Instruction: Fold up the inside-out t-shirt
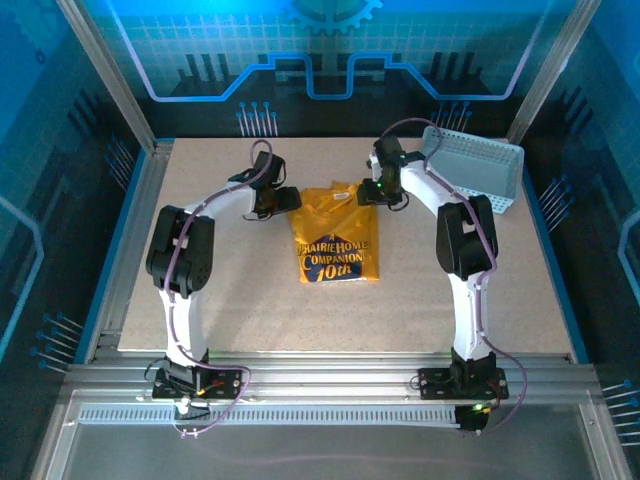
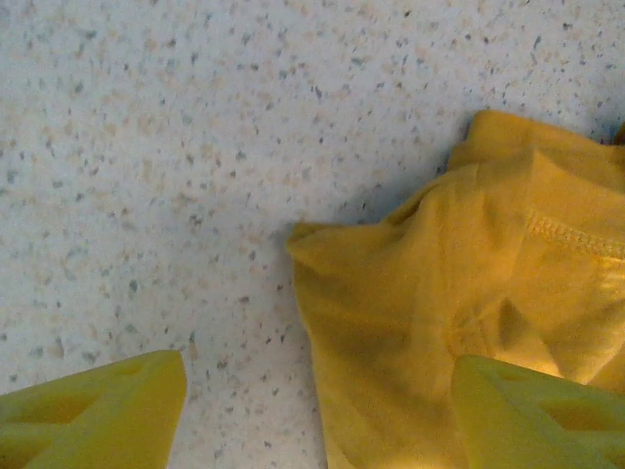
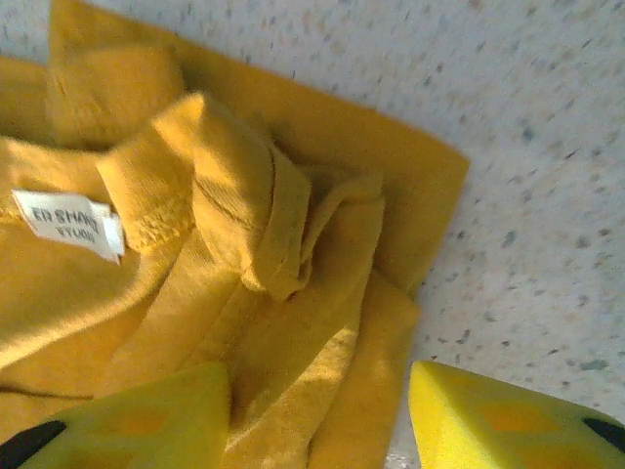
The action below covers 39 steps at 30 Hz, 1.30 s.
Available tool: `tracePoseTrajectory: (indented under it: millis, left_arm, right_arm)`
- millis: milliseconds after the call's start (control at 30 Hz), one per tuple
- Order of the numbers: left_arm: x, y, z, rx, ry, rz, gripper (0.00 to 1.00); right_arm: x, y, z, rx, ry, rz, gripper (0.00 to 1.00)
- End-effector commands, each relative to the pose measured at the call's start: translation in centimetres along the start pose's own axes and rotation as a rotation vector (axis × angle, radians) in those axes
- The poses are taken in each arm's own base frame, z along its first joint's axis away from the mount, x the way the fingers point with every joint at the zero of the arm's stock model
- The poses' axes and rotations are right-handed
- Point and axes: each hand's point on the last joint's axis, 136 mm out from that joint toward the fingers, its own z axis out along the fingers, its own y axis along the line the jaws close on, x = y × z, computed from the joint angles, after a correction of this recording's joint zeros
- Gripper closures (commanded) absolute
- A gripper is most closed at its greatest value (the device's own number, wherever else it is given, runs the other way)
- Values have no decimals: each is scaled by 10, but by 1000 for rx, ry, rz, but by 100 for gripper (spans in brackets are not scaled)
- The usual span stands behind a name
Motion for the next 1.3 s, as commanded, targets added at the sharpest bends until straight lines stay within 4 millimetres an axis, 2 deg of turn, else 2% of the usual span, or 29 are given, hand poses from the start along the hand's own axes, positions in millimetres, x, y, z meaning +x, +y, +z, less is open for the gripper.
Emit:
tracePoseTrajectory:
  millis: [0, 167, 267, 300, 400, 500, 567, 667, 700, 833, 933, 1100, 1200, 1267]
  left_arm:
    - [-1, -12, 4, 67, 7, -37, 26]
    - [-5, -27, 23, 137, 28, -53, 25]
    - [-4, -32, 36, 156, 49, -64, 29]
    - [-5, -34, 37, 165, 49, -67, 33]
    - [-5, -40, 40, 196, 48, -70, 45]
    - [-7, -46, 35, 229, 40, -69, 58]
    - [-11, -50, 26, 253, 16, -67, 69]
    - [-19, -57, 3, 295, -39, -56, 78]
    - [-21, -61, -5, 315, -55, -49, 79]
    - [-27, -70, -32, 388, -112, -45, 84]
    - [-28, -77, -43, 437, -134, -52, 85]
    - [-30, -84, -40, 488, -134, -75, 86]
    - [-32, -91, -29, 516, -118, -90, 87]
    - [-34, -95, -20, 523, -108, -93, 87]
  right_arm:
    - [-17, 14, -6, -88, -54, 24, 46]
    - [-23, 21, 8, -110, -47, 45, 43]
    - [-24, 21, 20, -82, -25, 41, 43]
    - [-22, 20, 29, -76, -10, 38, 43]
    - [-23, 28, 35, -77, -3, 14, 46]
    - [-24, 34, 35, -74, 0, -2, 57]
    - [-24, 42, 29, -70, -7, -27, 71]
    - [-28, 52, 9, -54, -47, -57, 86]
    - [-32, 57, -3, -58, -73, -67, 89]
    - [-38, 64, -40, -56, -148, -80, 97]
    - [-38, 61, -62, -35, -192, -78, 98]
    - [-35, 47, -83, -15, -222, -41, 100]
    - [-33, 36, -85, 0, -226, -17, 100]
    - [-32, 26, -79, 17, -212, 6, 100]
